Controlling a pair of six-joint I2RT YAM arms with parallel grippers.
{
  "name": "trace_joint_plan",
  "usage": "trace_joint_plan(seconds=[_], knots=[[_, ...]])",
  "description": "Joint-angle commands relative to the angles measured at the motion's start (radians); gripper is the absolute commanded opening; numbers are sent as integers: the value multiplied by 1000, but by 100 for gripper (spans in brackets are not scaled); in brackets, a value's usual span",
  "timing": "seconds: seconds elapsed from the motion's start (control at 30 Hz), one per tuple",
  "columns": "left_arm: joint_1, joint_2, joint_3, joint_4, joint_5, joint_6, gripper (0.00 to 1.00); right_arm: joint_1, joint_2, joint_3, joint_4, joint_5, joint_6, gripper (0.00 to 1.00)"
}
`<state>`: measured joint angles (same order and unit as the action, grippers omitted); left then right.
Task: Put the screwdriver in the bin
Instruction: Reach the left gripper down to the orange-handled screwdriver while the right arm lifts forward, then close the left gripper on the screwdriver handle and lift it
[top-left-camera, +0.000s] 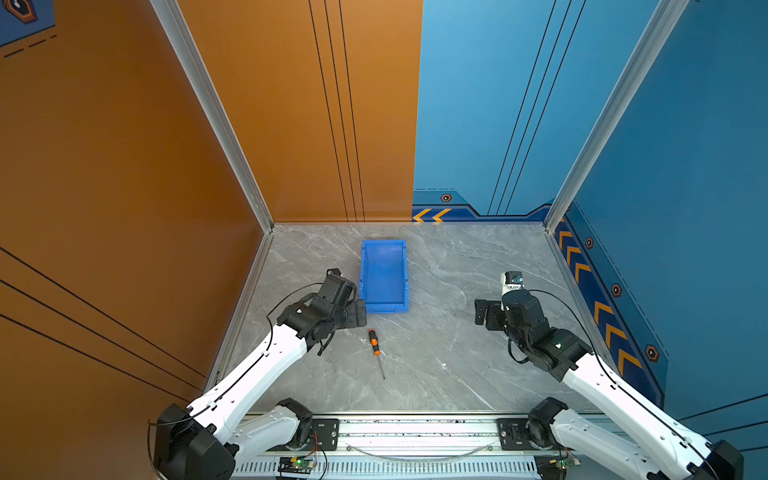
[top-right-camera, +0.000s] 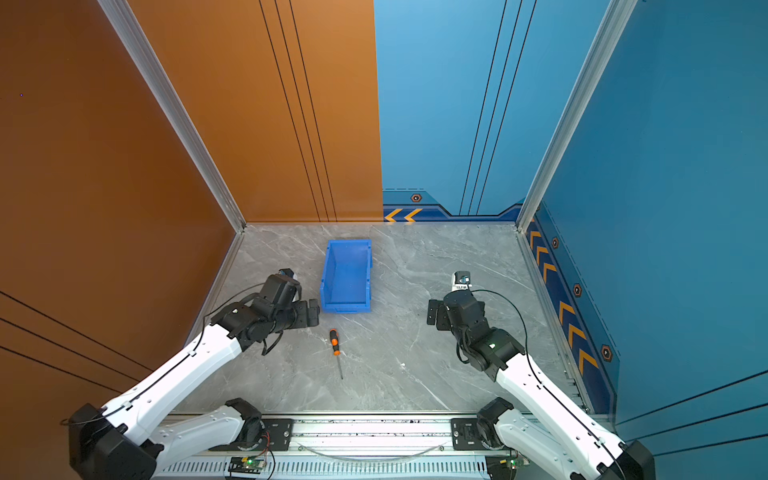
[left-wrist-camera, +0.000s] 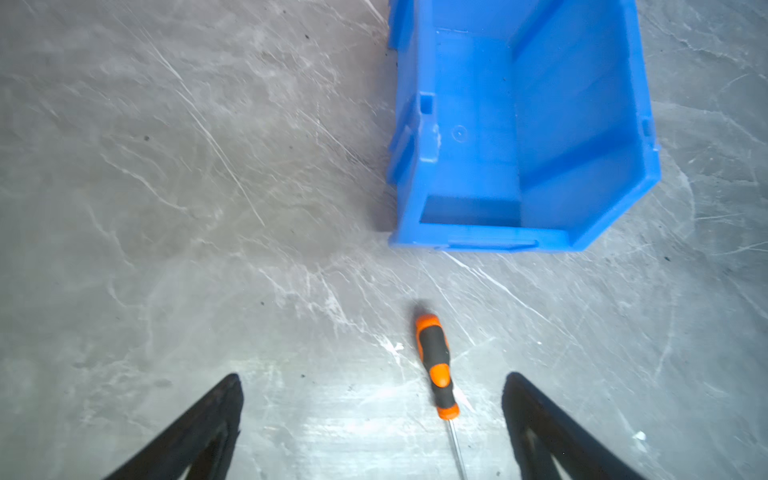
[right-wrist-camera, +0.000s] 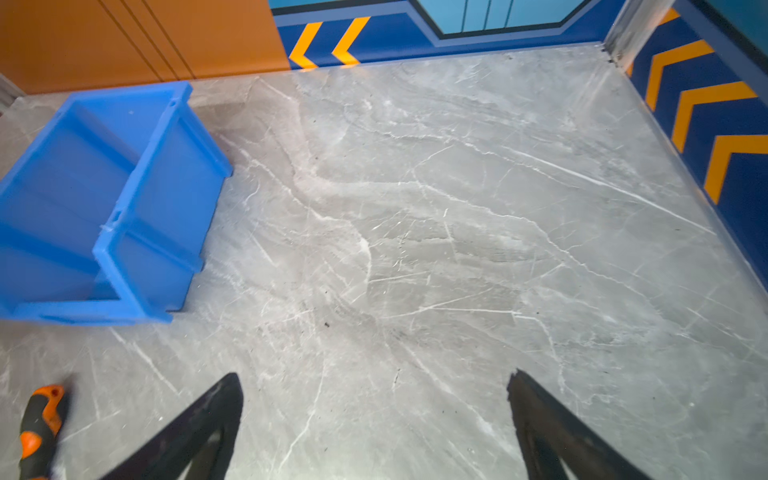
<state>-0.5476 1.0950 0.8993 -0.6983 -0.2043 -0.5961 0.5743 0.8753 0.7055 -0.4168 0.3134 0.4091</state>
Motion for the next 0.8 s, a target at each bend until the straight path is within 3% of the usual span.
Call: trace_joint_plan(seconds=[0.0,0.2,0.57,0.77], knots=[[-69,23,-42,-65,-17,-174,98,38,-18,-30,-37,-48,3,100],[-184,111,-73,-18,-45,-284,98,85,-32,-45,-47,-70,-8,100],[-235,344,-80,146,-18,-349,90,99,-59,-89,15,-175,-73,100],[-241,455,-56,170,-29,-365,79,99,-56,-105,27,-194,-90,100]])
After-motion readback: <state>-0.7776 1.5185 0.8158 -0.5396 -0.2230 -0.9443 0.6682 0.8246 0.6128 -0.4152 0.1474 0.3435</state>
